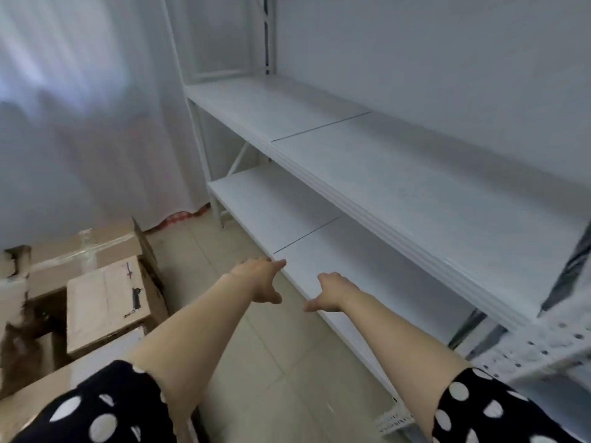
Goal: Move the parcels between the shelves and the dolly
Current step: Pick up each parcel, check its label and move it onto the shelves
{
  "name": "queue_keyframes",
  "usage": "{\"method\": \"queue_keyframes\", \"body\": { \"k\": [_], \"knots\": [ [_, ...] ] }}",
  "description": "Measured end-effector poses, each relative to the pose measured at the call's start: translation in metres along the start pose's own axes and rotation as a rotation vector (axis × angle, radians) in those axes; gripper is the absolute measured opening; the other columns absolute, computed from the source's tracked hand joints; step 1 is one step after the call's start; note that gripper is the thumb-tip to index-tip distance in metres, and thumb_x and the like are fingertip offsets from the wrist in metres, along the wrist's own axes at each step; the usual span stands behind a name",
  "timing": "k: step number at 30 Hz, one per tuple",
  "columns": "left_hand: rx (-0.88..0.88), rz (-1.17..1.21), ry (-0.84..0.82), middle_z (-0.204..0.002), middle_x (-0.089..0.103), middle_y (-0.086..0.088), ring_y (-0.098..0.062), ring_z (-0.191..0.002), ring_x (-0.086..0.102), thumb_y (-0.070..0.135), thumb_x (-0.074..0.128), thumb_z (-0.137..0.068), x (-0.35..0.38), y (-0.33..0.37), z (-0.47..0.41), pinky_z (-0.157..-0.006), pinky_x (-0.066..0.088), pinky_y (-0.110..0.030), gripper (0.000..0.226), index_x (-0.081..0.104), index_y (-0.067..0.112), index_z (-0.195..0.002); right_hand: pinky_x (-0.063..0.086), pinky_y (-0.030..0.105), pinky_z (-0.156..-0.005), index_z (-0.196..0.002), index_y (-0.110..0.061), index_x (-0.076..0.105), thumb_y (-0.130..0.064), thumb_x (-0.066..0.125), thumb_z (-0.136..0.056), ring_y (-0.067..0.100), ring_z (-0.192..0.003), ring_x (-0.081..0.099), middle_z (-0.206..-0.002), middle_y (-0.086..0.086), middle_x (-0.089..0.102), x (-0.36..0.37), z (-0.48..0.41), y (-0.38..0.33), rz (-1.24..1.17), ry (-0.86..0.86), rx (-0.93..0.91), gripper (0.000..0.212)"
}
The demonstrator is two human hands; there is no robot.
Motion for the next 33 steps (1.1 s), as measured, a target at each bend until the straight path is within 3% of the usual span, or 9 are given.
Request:
{"method": "queue_keyframes", "body": {
  "k": [3,9,18,22,28,33],
  "knots": [
    [0.128,-0.036,0.002,-0.15,0.033,-0.002,-0.026,-0.136,0.033,0.041,0.063,-0.086,0.019,0.051,0.034,-0.105,0.033,-0.038,0.081,0.017,0.029,-0.151,0.043,0.032,-0.083,-0.136,-0.012,0.04,-0.048,0.067,-0.082,0.027,-0.118,0.048,-0.135,0.01,0.043,0.02,0.059,0.042,-0.11,0.065,0.108,0.071],
    [0.405,-0.137,-0.033,-0.152,0.03,-0.003,-0.024,-0.138,0.031,0.04,0.064,-0.085,0.063,0.17,0.109,-0.11,0.032,-0.04,0.085,0.013,0.028,-0.152,0.043,0.035,-0.095,-0.132,-0.011,0.045,-0.051,0.067,-0.08,0.029,-0.119,0.048,-0.131,0.012,0.048,0.076,0.2,0.119,-0.175,0.111,0.333,0.069],
    [0.801,-0.267,0.041,-0.148,0.038,-0.008,-0.027,-0.132,0.041,0.04,0.067,-0.085,0.079,0.387,0.233,-0.106,0.038,-0.036,0.089,0.011,0.023,-0.153,0.044,0.035,-0.099,-0.133,-0.012,0.048,-0.045,0.063,-0.085,0.028,-0.119,0.052,-0.132,0.01,0.054,0.096,0.425,0.273,-0.478,0.398,0.659,0.061],
    [0.872,-0.299,0.072,-0.151,0.034,-0.008,-0.027,-0.135,0.037,0.041,0.065,-0.087,0.09,0.466,0.282,-0.108,0.035,-0.035,0.089,0.009,0.021,-0.153,0.041,0.036,-0.102,-0.144,-0.01,0.033,-0.046,0.06,-0.088,0.029,-0.131,0.041,-0.146,0.011,0.039,0.11,0.507,0.332,-0.585,0.519,0.758,0.072],
    [0.907,-0.246,0.097,-0.153,0.032,-0.006,-0.025,-0.135,0.037,0.039,0.065,-0.087,0.103,0.57,0.338,-0.108,0.034,-0.034,0.091,0.006,0.02,-0.153,0.037,0.035,-0.105,-0.15,-0.013,0.024,-0.048,0.056,-0.091,0.026,-0.136,0.036,-0.153,0.009,0.027,0.117,0.597,0.401,-0.598,0.642,0.738,0.075],
    [0.899,-0.187,0.132,-0.152,0.032,-0.006,-0.025,-0.133,0.04,0.033,0.065,-0.088,0.111,0.635,0.369,-0.106,0.039,-0.035,0.088,0.008,0.022,-0.153,0.041,0.037,-0.103,-0.145,-0.014,0.033,-0.046,0.058,-0.09,0.025,-0.131,0.041,-0.146,0.008,0.039,0.112,0.646,0.452,-0.618,0.723,0.704,0.068]
  ]
}}
Point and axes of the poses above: each hand's wrist, its own z-axis away from the middle knuckle, its own x-axis out of the palm, y = z × x, the point moved 10 cm from there along -z, towards the middle knuckle
